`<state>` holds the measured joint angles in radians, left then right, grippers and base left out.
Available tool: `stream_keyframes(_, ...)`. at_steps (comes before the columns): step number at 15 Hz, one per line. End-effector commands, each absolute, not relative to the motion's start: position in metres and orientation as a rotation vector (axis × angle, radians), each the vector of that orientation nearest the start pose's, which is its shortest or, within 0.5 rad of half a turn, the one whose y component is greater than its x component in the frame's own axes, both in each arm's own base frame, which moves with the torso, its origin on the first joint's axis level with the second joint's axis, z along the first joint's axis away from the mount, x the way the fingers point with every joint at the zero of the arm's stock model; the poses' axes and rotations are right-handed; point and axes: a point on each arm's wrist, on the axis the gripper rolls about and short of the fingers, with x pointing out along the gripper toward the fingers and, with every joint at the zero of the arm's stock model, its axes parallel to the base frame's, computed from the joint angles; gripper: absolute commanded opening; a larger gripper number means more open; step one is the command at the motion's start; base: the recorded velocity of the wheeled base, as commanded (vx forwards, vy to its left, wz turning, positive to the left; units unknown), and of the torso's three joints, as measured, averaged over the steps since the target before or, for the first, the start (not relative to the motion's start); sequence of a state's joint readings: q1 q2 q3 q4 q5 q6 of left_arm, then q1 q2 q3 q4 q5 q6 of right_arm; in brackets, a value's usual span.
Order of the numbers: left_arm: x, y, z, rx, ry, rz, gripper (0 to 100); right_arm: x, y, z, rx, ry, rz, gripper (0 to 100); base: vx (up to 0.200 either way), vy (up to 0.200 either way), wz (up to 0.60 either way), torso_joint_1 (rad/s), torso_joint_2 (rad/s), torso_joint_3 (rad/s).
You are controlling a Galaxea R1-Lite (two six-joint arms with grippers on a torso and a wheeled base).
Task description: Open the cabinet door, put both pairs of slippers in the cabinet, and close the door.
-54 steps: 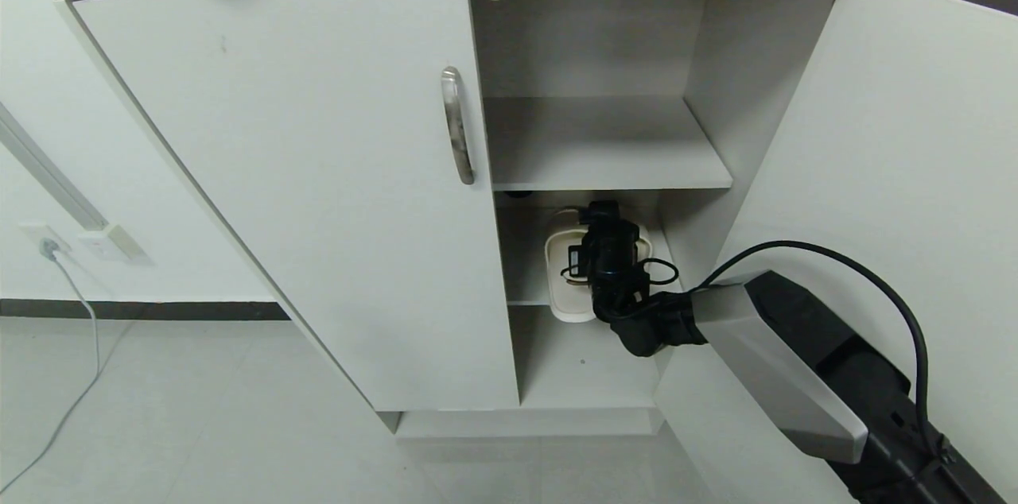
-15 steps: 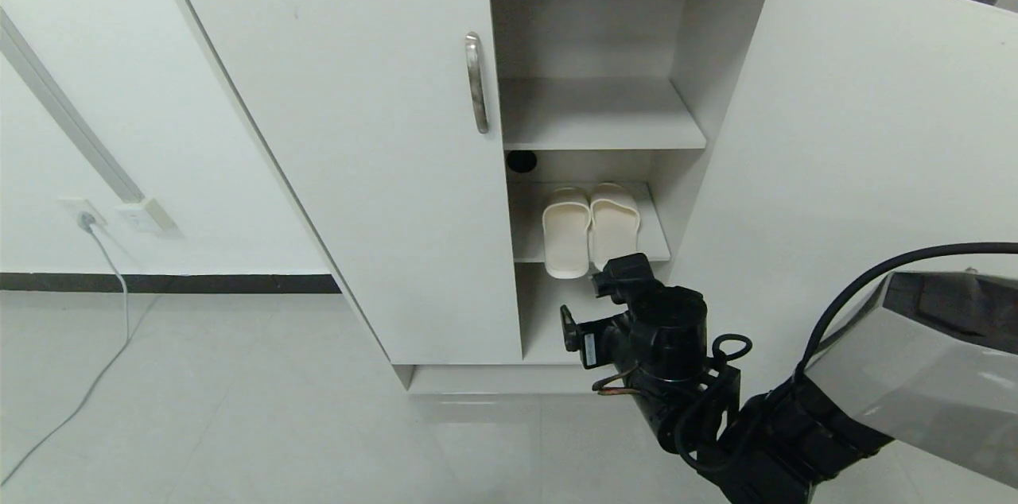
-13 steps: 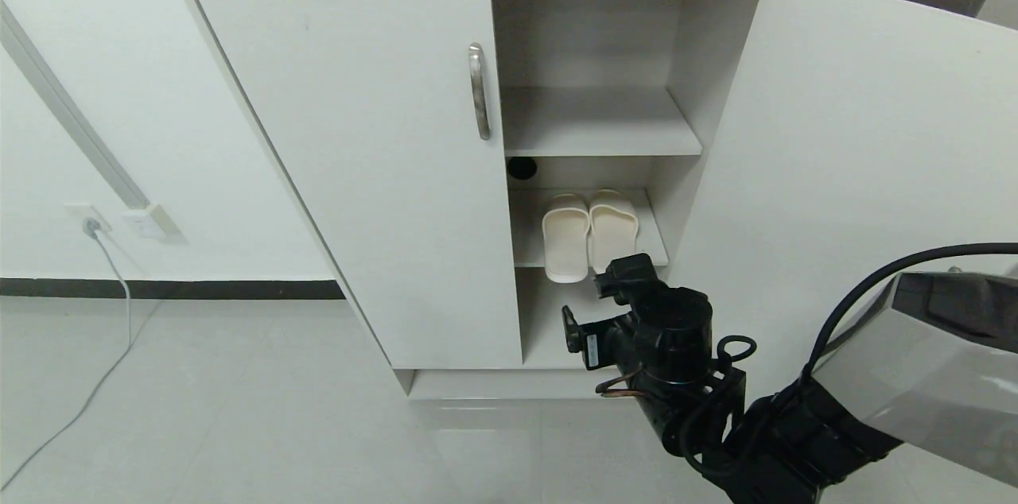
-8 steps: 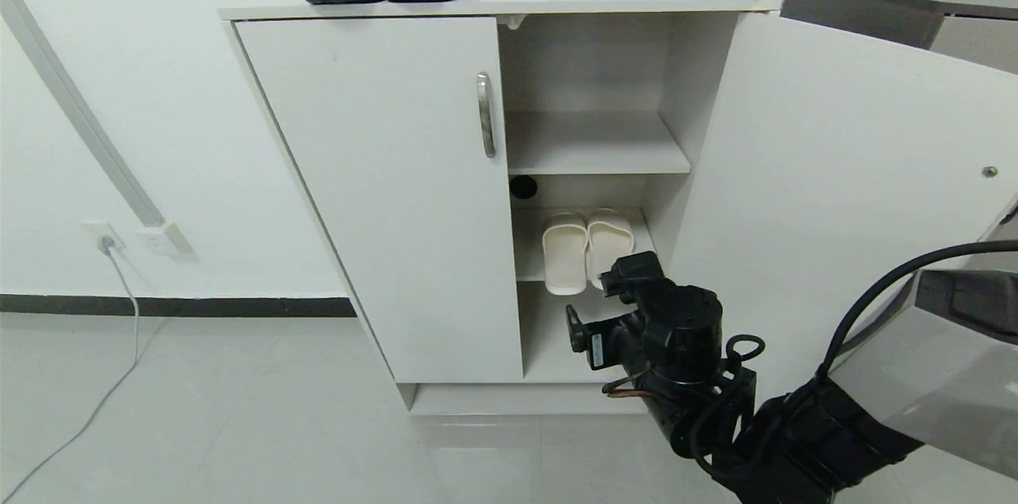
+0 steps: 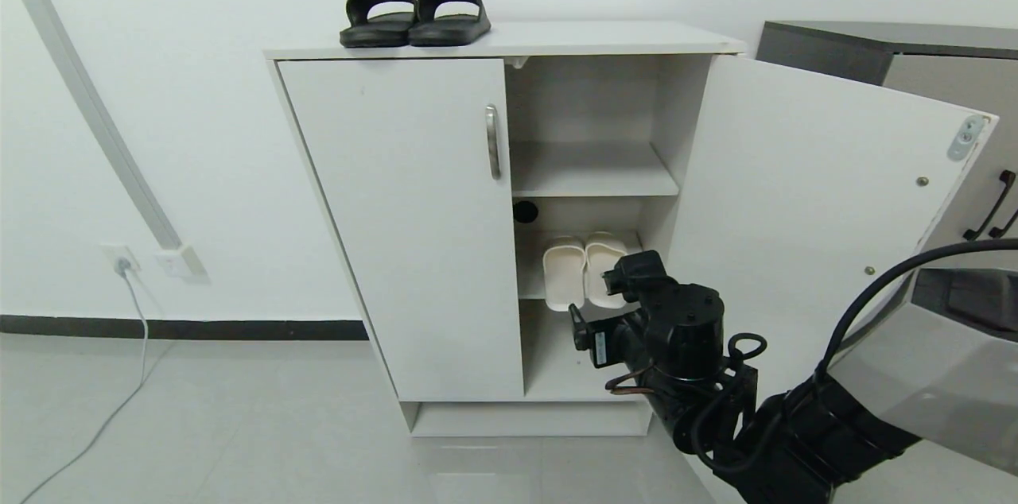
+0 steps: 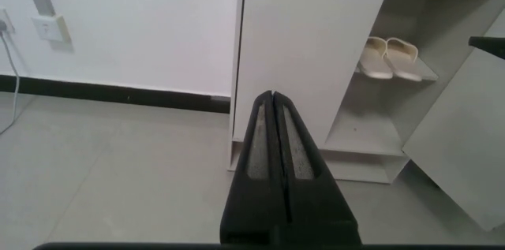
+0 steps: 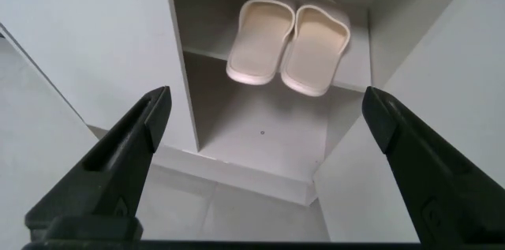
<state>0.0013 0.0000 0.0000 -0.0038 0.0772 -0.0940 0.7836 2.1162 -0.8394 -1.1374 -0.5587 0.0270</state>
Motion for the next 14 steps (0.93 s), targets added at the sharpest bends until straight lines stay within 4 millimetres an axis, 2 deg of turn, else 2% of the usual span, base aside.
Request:
stream_keyframes(1,-0.0229,0.0017,0.076,-0.094,-0.008,0.079,0,0.277,0.2561,0.0946,-0.063,0.118,0.22,100,0.0,0.0,0.0,0.0,0.0,0.0)
stream_keyframes(6,-0.0229,0.0017,0.076,-0.095,-0.008,0.079,0,0.2765,0.2557,0.0945,-0.064,0.119,0.223,100,0.0,0.0,0.0,0.0,0.0,0.0)
stream_keyframes(14,-0.0229,0.0017,0.076,-0.097,-0.008,0.079,0,0.2734,0.2544,0.0876,-0.072,0.128,0.231,100,0.0,0.2,0.0,0.002,0.0,0.004)
